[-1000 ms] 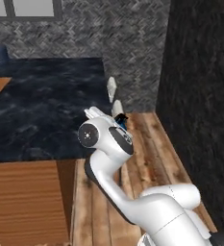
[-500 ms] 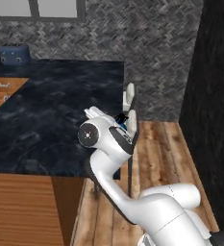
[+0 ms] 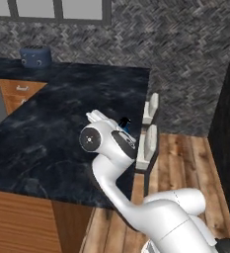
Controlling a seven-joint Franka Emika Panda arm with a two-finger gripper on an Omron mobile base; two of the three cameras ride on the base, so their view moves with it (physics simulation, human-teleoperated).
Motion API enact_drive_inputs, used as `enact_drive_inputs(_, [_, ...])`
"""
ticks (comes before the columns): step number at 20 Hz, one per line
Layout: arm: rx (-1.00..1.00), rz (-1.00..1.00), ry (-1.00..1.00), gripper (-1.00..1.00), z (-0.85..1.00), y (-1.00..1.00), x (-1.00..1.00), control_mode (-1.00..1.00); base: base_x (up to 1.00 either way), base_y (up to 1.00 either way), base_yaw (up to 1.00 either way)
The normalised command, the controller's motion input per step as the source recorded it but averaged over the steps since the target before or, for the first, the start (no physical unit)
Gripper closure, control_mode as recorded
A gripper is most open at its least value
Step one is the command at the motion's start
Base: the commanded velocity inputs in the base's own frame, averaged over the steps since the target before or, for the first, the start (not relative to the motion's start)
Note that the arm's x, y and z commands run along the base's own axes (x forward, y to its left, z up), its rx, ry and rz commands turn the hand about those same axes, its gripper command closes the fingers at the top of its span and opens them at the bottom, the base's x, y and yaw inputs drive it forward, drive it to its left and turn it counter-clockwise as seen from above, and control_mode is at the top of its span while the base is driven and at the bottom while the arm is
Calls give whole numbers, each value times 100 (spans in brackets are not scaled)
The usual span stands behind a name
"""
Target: The kettle is done boiling. Turn off the stove, then wait for 300 timesteps before moving the kettle to the dining table.
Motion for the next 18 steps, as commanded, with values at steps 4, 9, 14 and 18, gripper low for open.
enact_drive_inputs(4, [0,0,0,100,0,0,0,100,43,-25,24])
enact_drive_inputs(9, [0,0,0,100,0,0,0,100,42,-19,19])
enact_drive_inputs(14, [0,0,0,100,0,0,0,100,30,0,6])
enact_drive_inputs(18, [0,0,0,100,0,0,0,100,2,0,0])
